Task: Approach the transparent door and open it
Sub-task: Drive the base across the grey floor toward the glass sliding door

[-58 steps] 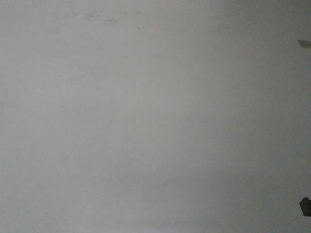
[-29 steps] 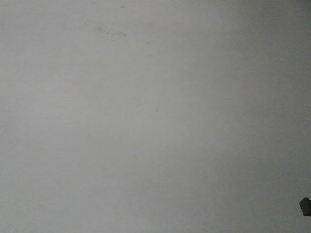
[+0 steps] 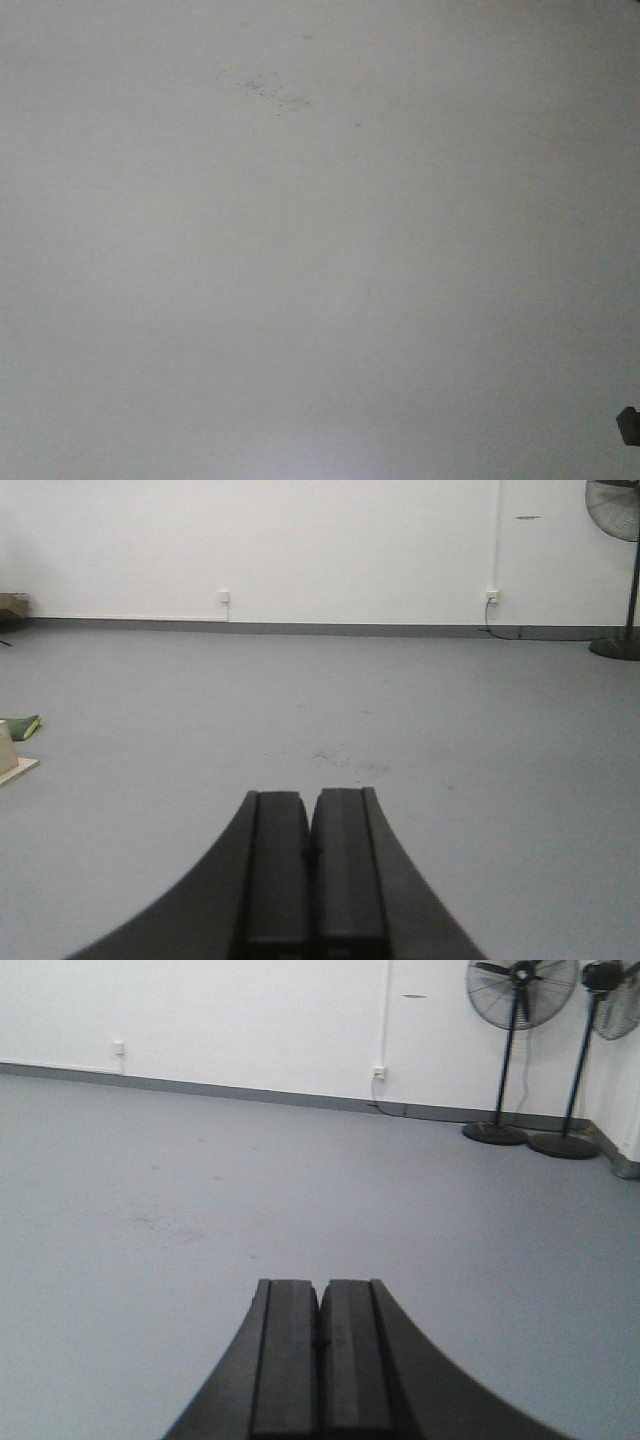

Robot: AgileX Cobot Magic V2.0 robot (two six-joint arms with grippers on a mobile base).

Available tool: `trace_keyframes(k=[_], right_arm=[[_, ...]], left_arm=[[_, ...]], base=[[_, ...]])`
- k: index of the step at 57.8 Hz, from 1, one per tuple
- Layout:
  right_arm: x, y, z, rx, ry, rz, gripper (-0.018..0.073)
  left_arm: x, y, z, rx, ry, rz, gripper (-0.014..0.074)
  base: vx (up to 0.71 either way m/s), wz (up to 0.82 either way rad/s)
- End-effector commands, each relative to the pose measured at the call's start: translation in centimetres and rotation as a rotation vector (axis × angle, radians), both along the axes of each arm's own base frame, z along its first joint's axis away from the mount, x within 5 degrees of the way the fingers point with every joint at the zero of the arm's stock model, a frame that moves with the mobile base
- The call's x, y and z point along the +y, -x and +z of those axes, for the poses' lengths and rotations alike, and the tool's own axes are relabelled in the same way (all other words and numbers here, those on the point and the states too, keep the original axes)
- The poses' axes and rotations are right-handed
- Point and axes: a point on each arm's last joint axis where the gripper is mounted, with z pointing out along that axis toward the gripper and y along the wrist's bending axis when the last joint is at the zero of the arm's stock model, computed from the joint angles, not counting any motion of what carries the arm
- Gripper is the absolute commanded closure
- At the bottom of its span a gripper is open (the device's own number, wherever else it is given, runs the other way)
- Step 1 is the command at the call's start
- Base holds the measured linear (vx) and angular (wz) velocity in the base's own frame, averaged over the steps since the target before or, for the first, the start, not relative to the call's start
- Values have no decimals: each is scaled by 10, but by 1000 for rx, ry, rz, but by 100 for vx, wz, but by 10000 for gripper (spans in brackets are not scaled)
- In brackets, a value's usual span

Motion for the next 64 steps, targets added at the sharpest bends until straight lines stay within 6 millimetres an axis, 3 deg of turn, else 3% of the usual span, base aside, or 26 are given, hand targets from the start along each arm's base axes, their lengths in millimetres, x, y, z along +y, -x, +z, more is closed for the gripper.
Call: trace_keyframes(k=[1,28,64], right_arm=[[0,1,7,-95,15,4,568],[0,1,7,-95,15,4,568],[0,1,7,-95,15,4,568]], left_arm=[[0,0,3,-80,8,-6,602],[0,0,3,-80,8,-6,602],[0,0,3,-80,8,-6,602]], base=[[55,33],[55,37],[60,62]])
